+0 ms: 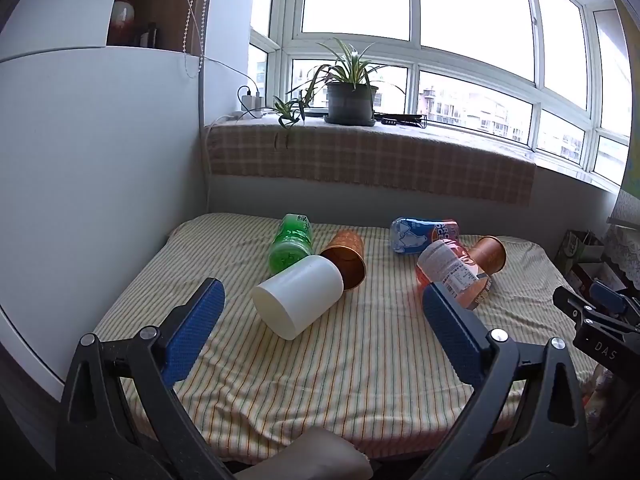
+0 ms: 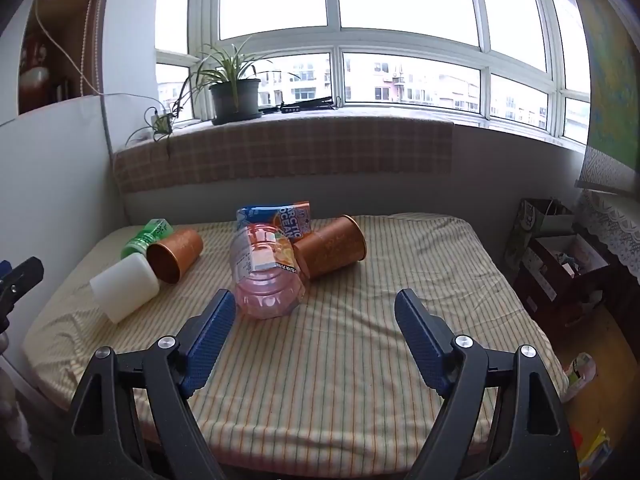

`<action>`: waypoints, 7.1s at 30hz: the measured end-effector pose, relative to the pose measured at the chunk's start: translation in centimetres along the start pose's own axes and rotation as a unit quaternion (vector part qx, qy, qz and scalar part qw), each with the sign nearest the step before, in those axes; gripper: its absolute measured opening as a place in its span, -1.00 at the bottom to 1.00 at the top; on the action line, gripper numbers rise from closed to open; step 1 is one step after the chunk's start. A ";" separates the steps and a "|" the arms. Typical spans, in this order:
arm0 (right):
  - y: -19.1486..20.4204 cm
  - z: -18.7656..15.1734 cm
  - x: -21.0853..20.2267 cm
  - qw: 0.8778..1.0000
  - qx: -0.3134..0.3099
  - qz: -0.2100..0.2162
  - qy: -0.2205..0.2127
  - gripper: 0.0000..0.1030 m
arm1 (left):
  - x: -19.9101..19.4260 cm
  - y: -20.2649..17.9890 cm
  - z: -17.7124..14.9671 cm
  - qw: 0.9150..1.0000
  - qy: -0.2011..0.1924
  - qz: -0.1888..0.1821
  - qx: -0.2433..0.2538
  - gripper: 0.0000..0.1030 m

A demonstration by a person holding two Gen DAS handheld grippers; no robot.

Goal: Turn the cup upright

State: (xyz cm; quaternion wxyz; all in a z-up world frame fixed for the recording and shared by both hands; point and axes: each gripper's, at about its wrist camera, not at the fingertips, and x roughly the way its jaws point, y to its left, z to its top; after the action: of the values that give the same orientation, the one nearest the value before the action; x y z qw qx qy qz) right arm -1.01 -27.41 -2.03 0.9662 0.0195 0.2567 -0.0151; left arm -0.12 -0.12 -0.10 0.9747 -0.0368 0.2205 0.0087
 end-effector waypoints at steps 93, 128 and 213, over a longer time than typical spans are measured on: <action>21.0 9.7 22.6 0.952 -0.059 0.202 0.222 0.58 | 2.2 12.8 -3.8 0.988 0.080 0.097 -0.090 0.96; 28.5 6.8 32.5 0.913 -0.082 0.186 0.354 0.25 | 1.3 14.8 -4.0 0.985 0.078 0.114 -0.106 0.96; -5.0 -5.3 5.6 0.956 0.138 0.175 0.193 0.22 | 12.2 -0.7 -4.0 0.900 0.307 -0.249 -0.185 0.84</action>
State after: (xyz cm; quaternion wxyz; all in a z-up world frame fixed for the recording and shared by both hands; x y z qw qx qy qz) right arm 1.05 -32.29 -9.54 0.8736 0.1996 0.4264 0.1235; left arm 9.17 -1.11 -8.89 0.8045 -0.2708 0.4871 -0.2053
